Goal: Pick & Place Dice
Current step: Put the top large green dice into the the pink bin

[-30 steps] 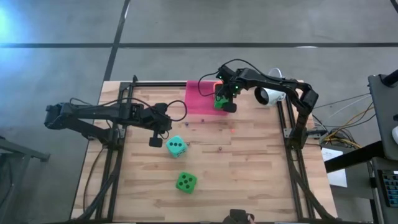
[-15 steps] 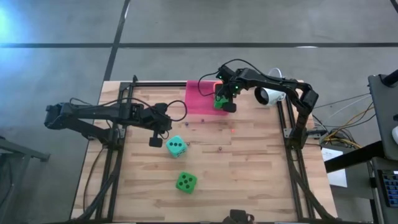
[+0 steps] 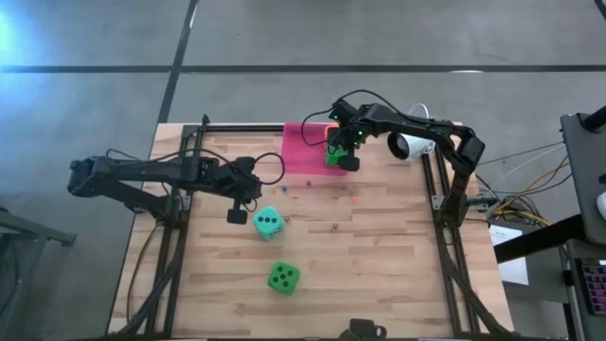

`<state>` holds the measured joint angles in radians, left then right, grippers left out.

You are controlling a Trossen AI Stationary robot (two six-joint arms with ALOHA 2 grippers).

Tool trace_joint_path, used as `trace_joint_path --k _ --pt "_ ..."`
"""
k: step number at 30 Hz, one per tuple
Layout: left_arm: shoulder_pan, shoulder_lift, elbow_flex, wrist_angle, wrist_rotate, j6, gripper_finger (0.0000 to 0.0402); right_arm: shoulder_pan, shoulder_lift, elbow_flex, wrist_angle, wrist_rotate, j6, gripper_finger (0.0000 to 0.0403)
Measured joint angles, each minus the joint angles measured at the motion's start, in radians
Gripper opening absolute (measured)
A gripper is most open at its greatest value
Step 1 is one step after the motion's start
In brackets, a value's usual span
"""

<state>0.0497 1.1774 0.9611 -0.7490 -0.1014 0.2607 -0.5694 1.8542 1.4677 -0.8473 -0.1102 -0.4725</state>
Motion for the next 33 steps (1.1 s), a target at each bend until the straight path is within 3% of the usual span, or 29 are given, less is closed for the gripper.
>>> trace_joint_path --k 33 --pt "0.000 0.000 0.000 0.007 0.000 0.003 0.0008 0.000 0.000 0.000 0.014 -0.002 0.000 0.0396"
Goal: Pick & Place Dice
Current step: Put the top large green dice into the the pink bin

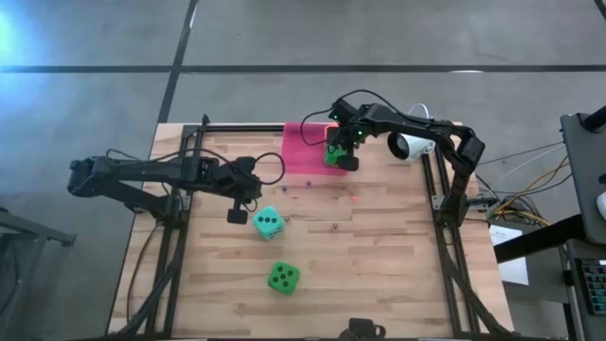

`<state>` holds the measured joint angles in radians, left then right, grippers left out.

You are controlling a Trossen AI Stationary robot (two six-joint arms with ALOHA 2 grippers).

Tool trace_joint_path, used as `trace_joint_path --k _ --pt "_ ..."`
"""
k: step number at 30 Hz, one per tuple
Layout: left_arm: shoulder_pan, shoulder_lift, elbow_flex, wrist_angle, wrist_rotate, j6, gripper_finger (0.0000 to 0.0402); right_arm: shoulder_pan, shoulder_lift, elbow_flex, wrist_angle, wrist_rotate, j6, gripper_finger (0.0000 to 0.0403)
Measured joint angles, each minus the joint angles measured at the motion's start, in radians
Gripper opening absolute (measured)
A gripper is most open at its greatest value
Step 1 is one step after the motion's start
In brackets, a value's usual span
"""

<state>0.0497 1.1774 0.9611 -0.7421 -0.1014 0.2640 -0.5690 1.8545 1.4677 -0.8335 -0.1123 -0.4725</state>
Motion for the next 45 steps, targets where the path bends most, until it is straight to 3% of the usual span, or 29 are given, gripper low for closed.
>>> trace_joint_path --k 6,12,17,20,27,30,35,37,45 --pt "0.000 0.000 0.000 0.071 0.000 -0.022 0.0008 0.000 0.000 0.000 0.007 0.000 -0.001 0.0396" --pt "0.012 0.000 0.000 0.281 -0.007 -0.007 0.0008 0.000 0.000 0.000 0.008 0.000 -0.001 0.0396" --pt "0.018 0.022 0.000 0.337 -0.096 -0.031 0.0008 0.000 0.001 0.000 0.010 0.000 -0.001 0.0396" --pt "0.045 0.042 0.000 0.353 -0.142 -0.084 0.0008 0.000 0.001 0.000 0.011 0.000 -0.001 0.0396" --pt "0.157 0.126 0.004 0.466 -0.136 -0.109 0.0008 0.000 0.001 0.000 0.018 0.003 0.000 0.0396" --pt "0.217 0.163 0.003 0.551 -0.069 -0.089 0.0008 0.000 0.001 0.000 0.021 0.003 -0.001 0.0396" --pt "0.351 0.234 0.003 0.691 0.211 -0.074 0.0008 0.000 0.001 0.000 0.031 0.003 -0.001 0.0396" --pt "0.390 0.275 0.009 0.751 0.276 -0.065 0.0008 0.000 0.001 0.000 0.033 0.003 0.000 0.0396" --pt "0.408 0.506 0.078 0.893 0.298 -0.009 0.0008 0.000 0.001 0.000 0.046 0.002 -0.013 0.0396"
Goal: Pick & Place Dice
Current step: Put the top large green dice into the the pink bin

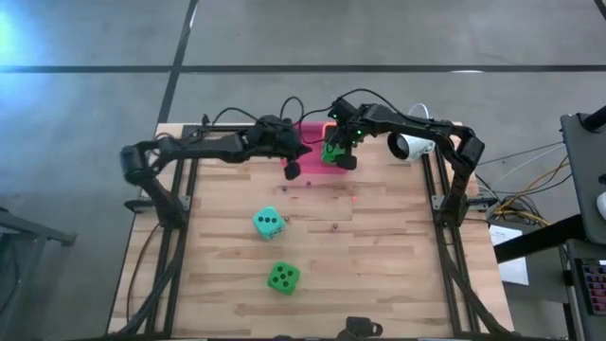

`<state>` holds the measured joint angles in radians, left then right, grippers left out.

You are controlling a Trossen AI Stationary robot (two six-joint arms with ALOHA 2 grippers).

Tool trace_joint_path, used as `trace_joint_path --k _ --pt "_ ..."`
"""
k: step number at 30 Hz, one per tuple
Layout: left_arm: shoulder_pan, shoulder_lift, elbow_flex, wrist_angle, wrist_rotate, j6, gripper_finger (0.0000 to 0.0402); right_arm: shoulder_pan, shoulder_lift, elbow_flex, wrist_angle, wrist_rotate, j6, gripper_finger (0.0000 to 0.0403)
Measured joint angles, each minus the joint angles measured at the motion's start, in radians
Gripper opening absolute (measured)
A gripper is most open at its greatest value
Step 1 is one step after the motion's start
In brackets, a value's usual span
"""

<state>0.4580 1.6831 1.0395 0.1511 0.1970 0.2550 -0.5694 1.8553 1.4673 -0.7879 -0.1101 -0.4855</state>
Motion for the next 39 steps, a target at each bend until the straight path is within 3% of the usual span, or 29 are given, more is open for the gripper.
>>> trace_joint_path --k 5,11,27,39 --pt "0.001 0.118 0.097 0.007 -0.001 0.000 0.0008 0.001 0.000 0.000 0.000 0.000 -0.001 0.0396" --pt "0.000 0.171 0.186 0.051 -0.001 -0.001 0.0008 0.001 0.000 0.000 0.003 -0.001 0.000 0.0396" --pt "-0.005 0.325 0.209 0.257 0.033 -0.039 0.0008 0.009 0.000 0.000 0.008 -0.002 0.007 0.0396" --pt "-0.004 0.365 0.209 0.268 0.036 -0.054 0.0008 0.018 0.003 -0.003 0.005 0.005 -0.013 0.0396"
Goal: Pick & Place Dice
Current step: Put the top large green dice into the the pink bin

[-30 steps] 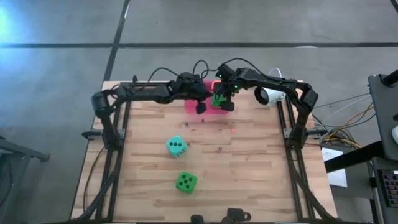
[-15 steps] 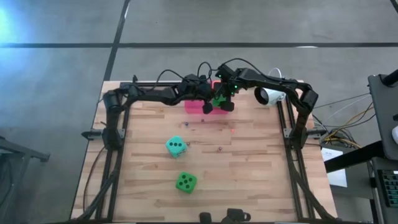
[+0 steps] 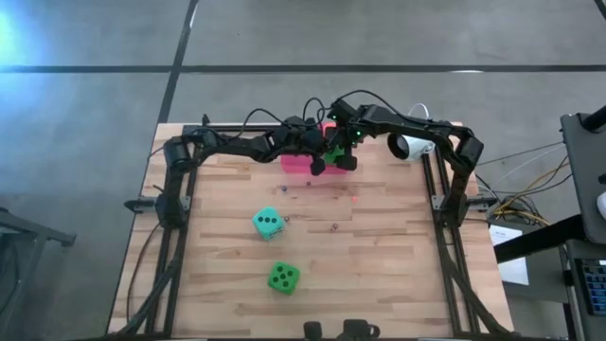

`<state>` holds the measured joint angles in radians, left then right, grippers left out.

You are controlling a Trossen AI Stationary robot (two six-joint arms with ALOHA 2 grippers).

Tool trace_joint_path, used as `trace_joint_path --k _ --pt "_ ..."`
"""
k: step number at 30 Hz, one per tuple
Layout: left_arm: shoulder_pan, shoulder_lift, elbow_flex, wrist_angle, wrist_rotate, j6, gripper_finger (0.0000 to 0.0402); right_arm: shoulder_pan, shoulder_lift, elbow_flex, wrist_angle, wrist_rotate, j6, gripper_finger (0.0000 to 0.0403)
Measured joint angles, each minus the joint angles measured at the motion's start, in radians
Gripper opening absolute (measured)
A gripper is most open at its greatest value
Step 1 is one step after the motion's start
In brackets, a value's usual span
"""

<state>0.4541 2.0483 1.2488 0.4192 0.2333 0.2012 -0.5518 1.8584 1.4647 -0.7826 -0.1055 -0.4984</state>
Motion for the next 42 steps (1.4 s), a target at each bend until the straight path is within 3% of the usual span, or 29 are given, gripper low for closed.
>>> trace_joint_path --k 17,42 --pt "-0.002 0.004 0.061 -0.033 0.052 -0.050 0.0008 0.000 -0.007 0.004 0.009 -0.013 0.000 0.0396" --pt "-0.003 0.023 0.057 -0.049 0.058 -0.069 0.0008 0.003 -0.007 0.015 0.001 -0.001 0.013 0.0396"
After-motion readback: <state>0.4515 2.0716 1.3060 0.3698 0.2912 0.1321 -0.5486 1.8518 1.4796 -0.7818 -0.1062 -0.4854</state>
